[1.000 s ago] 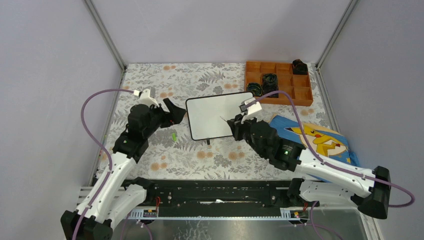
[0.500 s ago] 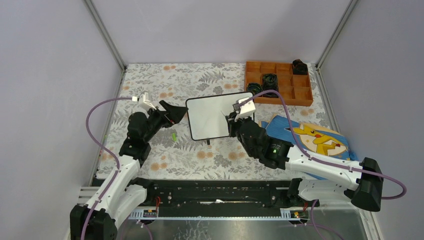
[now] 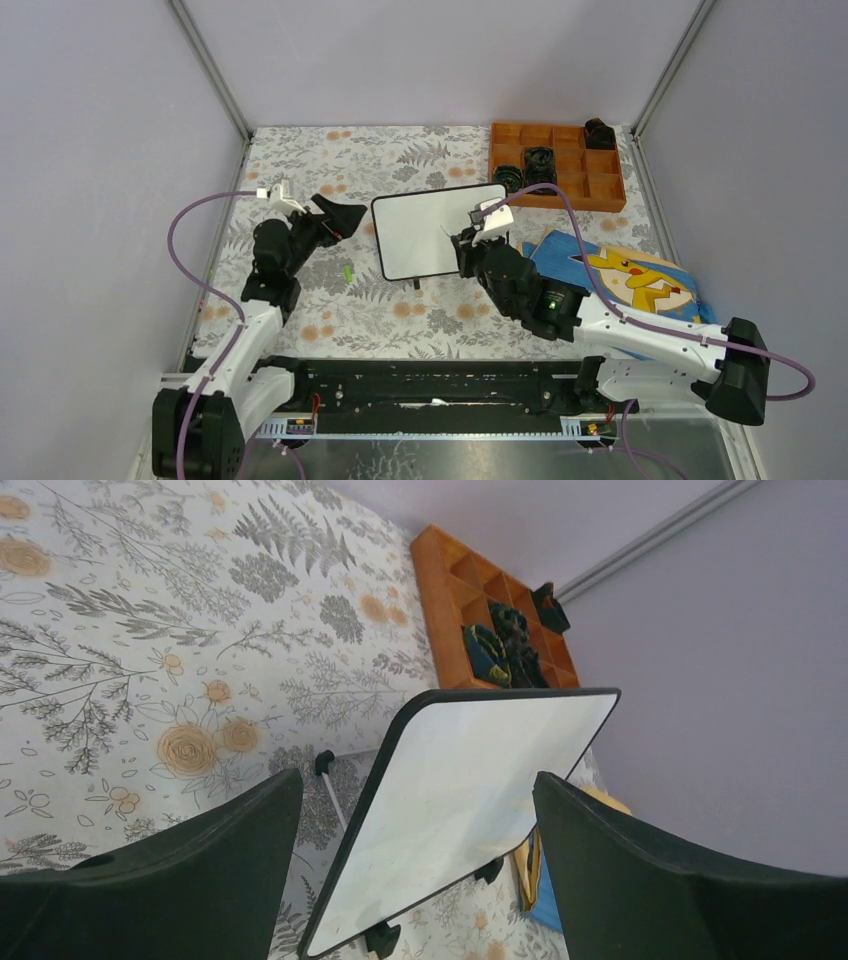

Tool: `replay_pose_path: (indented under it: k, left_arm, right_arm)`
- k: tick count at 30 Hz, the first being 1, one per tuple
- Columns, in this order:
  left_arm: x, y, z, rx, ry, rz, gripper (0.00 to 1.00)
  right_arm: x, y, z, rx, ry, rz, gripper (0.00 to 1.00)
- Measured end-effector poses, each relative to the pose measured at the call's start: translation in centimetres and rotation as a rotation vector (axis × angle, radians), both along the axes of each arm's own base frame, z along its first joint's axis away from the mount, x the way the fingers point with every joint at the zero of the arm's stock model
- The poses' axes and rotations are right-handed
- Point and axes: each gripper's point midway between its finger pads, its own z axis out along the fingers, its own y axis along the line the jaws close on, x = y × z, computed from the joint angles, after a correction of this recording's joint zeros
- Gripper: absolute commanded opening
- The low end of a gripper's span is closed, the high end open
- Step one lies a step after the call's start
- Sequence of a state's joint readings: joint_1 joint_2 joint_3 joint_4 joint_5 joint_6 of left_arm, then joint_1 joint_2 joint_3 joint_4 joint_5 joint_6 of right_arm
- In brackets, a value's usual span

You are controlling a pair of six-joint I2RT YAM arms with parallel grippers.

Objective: Write a sentence on the whiteboard

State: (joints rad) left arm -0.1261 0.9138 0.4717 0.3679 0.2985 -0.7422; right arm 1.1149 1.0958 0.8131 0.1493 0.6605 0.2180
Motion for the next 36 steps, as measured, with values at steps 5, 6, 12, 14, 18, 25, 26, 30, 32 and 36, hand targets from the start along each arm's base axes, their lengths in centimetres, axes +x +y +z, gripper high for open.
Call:
replay_pose_path:
  k: [5,6,12,14,18,25,26,30,32,36]
  left_arm:
    - [0.8,-0.9,-1.4,0.003,0.058,-0.090,0.92]
    - [0.8,-0.9,-1.7,-0.001,0.070,-0.103,0.93]
    - [0.2,-1.0,-2.2,0.002,0.086,-0.144,0.95]
    - [-0.2,-1.1,-1.6,0.015,0.063,-0.151,0.95]
    - [-0.4,-0.9,-1.4,0.032,0.054,-0.142,0.96]
    - [-0.3,-1.7,-4.9,0.029,0.170,-0.198,0.99]
    - [-0.3,-1.8,-5.3,0.026,0.185,-0.210,0.98]
    - [-0.3,-2.4,-6.3,0.016,0.211,-0.250,0.95]
    - [-0.2,-2.6,-6.6,0.011,0.213,-0.267,0.91]
    - [0.0,-3.2,-7.5,-0.004,0.230,-0.306,0.87]
  right_arm:
    - [-0.2,0.2,-0.1,0.016,0.010,0.014,0.00]
    - [-0.3,0.3,-0.1,0.019,0.012,0.016,0.00]
    - [-0.5,0.6,-0.1,0.024,0.020,0.039,0.00]
    - [-0.5,0.7,-0.2,0.023,0.020,0.044,0.00]
    - [-0.6,0.7,-0.2,0.020,0.019,0.048,0.00]
    - [-0.8,1.5,-0.5,0.034,0.022,0.084,0.00]
    - [-0.9,1.8,-0.6,0.036,0.025,0.096,0.00]
    - [-0.9,2.9,-1.8,0.018,0.042,0.114,0.00]
    - [-1.1,3.5,-2.4,0.007,0.047,0.124,0.00]
    - [-1.7,4.9,-3.1,-0.007,0.054,0.154,0.00]
